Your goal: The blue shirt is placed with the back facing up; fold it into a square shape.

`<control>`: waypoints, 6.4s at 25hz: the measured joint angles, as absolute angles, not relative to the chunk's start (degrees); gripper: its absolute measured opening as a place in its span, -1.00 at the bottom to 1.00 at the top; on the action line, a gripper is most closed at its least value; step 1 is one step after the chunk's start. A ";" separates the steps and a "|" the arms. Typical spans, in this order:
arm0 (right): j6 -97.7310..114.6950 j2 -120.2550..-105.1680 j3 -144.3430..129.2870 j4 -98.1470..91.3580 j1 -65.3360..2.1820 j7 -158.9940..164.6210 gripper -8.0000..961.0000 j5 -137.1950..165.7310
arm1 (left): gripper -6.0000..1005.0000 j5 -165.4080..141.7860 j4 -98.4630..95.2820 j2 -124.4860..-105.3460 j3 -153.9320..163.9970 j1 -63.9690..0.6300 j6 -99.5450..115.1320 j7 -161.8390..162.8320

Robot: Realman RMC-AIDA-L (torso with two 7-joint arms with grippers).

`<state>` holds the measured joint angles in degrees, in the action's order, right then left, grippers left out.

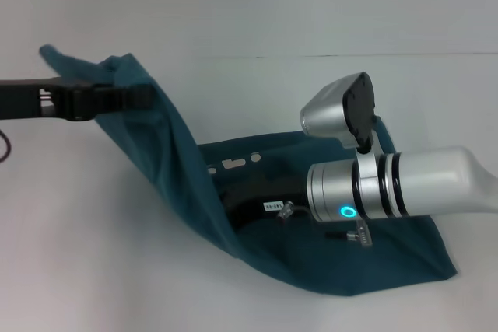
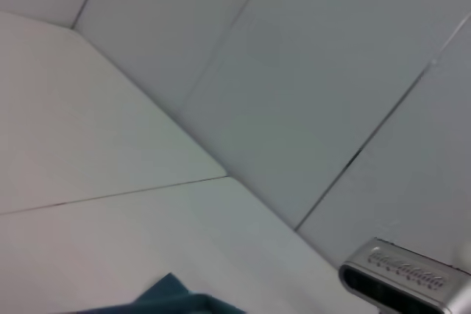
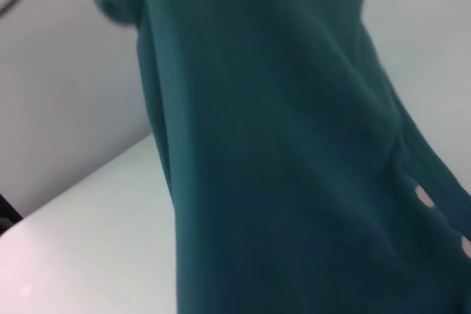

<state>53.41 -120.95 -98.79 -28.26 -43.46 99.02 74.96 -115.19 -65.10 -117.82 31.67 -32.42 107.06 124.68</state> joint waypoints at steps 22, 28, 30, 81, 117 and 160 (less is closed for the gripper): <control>50.06 -120.36 -97.39 -28.79 -39.60 97.74 -0.96 72.40 | -0.89 -111.05 -61.07 -122.49 39.63 -34.43 105.98 118.27; 49.96 -120.49 -96.59 -28.78 -38.78 96.74 -0.96 72.31 | -0.89 -110.90 -57.62 -122.82 41.38 -35.99 103.51 116.83; 49.93 -120.51 -96.19 -28.77 -38.47 96.43 -0.96 72.15 | -0.89 -110.85 -56.26 -122.91 41.46 -36.63 103.01 116.13; 47.74 -118.79 -78.89 -40.67 -22.81 95.28 -0.96 76.47 | -0.73 -110.24 -40.86 -123.92 48.26 -43.53 88.87 112.96; 60.50 -119.97 -73.40 -80.90 -20.16 133.89 -0.24 116.39 | 0.19 -109.83 -51.27 -123.81 49.12 -33.16 84.25 115.07; 85.73 -120.15 -73.54 -81.72 -25.95 161.36 0.10 149.52 | 0.18 -109.06 -50.34 -123.78 48.09 -32.36 80.11 110.16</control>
<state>85.73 -120.15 -73.54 -81.72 -25.95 161.36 149.52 -109.06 -50.34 -123.78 48.09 -32.36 80.11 110.16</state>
